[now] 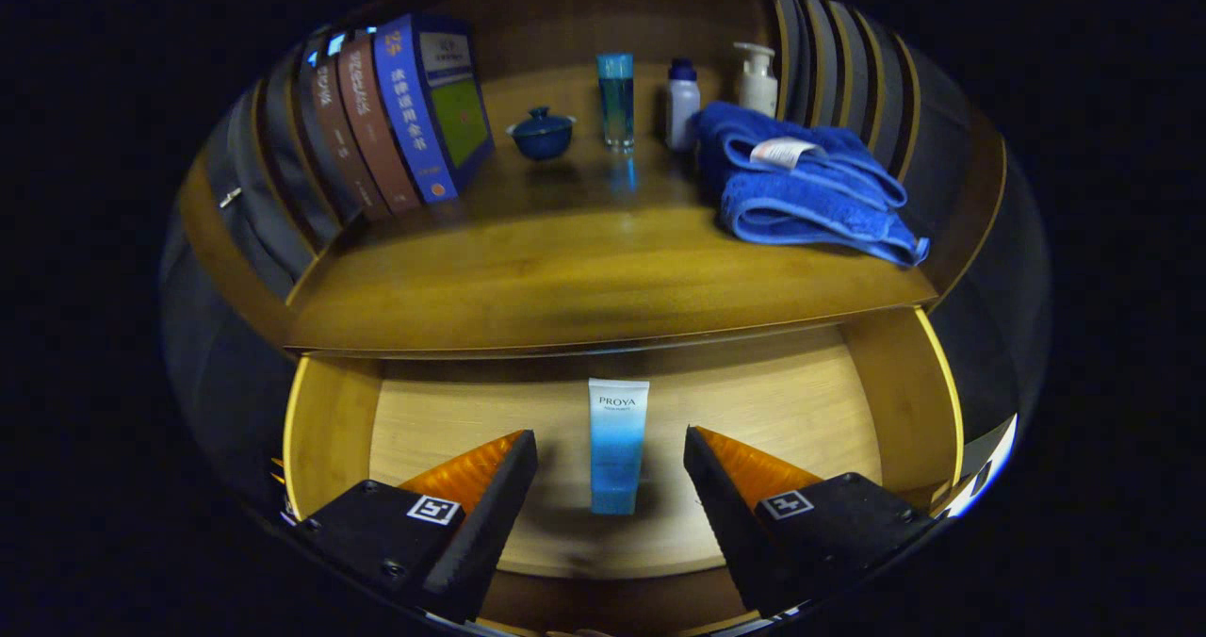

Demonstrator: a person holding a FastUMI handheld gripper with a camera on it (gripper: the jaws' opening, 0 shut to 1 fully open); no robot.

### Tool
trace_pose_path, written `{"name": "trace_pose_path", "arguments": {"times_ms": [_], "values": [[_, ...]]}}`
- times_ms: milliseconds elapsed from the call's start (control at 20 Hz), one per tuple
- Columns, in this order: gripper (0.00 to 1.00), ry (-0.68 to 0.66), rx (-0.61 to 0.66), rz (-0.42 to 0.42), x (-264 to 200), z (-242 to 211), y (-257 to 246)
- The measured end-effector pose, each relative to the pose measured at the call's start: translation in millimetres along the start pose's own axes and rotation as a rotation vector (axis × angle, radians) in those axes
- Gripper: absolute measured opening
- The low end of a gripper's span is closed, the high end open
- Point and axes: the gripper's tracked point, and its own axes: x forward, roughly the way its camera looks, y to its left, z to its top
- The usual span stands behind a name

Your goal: Pull open the drawer, take out the items inside it, and place them on the countertop above the cabinet.

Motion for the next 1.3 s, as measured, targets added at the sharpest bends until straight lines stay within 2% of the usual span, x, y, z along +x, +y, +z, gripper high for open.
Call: {"name": "trace_pose_path", "arguments": {"times_ms": [250,850,1050,1200,1300], "values": [[0.99,0.189,0.014,-0.031,28.1,-32.3,-8.6],[0.99,0.446,-0.003,-0.069,33.3,-65.9,-7.6],[0.95,0.438,0.006,-0.063,33.9,-64.8,-11.0],[0.45,0.438,-0.001,-0.051,31.2,-62.3,-0.8],[0.45,0.424,0.001,-0.038,28.8,-63.1,0.2]]}}
